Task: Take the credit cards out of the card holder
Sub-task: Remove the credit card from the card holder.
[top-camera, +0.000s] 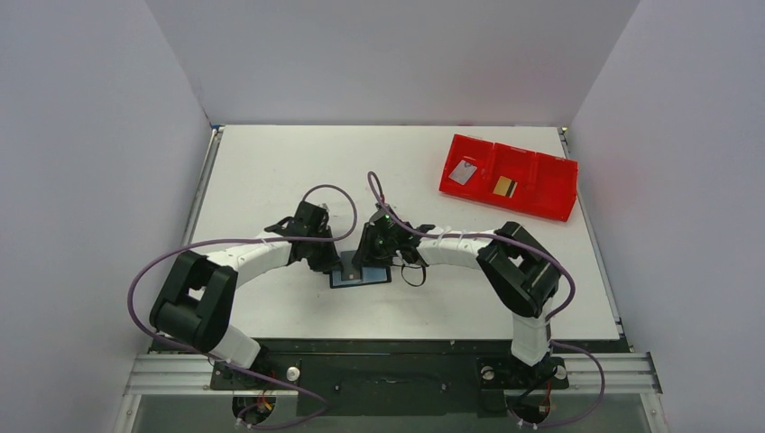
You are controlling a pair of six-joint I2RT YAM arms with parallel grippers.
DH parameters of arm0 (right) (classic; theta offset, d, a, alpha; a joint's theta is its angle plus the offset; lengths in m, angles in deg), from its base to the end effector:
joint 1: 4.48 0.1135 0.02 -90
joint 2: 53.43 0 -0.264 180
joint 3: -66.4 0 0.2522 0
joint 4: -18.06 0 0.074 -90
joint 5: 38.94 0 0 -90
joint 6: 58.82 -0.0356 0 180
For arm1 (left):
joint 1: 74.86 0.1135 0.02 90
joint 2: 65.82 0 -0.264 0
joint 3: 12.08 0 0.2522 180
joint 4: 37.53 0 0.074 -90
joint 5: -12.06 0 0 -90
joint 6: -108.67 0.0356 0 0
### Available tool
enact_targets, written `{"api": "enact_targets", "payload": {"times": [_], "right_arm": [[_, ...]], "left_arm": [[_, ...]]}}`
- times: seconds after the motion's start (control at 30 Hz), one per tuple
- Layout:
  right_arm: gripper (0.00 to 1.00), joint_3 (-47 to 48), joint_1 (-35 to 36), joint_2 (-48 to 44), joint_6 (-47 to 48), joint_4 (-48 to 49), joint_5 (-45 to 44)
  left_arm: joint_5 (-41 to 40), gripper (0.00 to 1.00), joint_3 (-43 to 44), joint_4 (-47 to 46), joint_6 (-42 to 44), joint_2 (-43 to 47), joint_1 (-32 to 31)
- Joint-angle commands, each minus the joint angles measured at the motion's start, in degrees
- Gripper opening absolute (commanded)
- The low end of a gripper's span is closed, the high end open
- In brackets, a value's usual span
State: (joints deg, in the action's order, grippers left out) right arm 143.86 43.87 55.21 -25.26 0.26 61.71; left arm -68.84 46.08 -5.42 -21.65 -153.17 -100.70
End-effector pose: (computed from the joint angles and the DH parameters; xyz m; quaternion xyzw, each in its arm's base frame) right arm 0.2554 0.2970 0.1509 0.0333 0.9325 0.3294 0.1440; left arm 0.2499 -0.1273 0.1585 -0.1022 0.9605 -0.1992 0.1651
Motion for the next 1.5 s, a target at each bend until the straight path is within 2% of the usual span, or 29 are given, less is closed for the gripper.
{"api": "enact_targets", "payload": {"times": [0.0,0.47,0.7,0.87,1.07,1.47], "right_arm": [[0.32,-0.9,-0.5,0.6,-0.9,3.4,0.4],[0.29,-9.2,-3.9,-0.9,-5.7,15.9,5.0],[0.28,-15.0,-6.0,-0.8,-10.8,27.0,8.3],[0.18,-17.5,-6.6,0.4,-15.2,34.8,9.7],[0.10,-19.1,-6.9,2.1,-18.1,39.7,10.4],[0.00,-19.2,-6.9,3.3,-18.9,41.1,10.4]], "left_arm": [[-1.2,0.00,0.9,-0.9,-0.3,-1.1,-0.4],[-1.3,0.00,1.7,-1.7,-1.3,-4.0,-1.8],[-2.1,0.00,1.7,-0.9,-1.4,-4.5,-1.8],[-2.3,0.00,1.6,-0.8,-1.6,-4.6,-1.8],[-2.0,0.00,1.3,-1.2,-1.5,-4.6,-1.8],[-1.5,0.00,0.9,-1.5,-1.5,-4.0,-1.8]]}}
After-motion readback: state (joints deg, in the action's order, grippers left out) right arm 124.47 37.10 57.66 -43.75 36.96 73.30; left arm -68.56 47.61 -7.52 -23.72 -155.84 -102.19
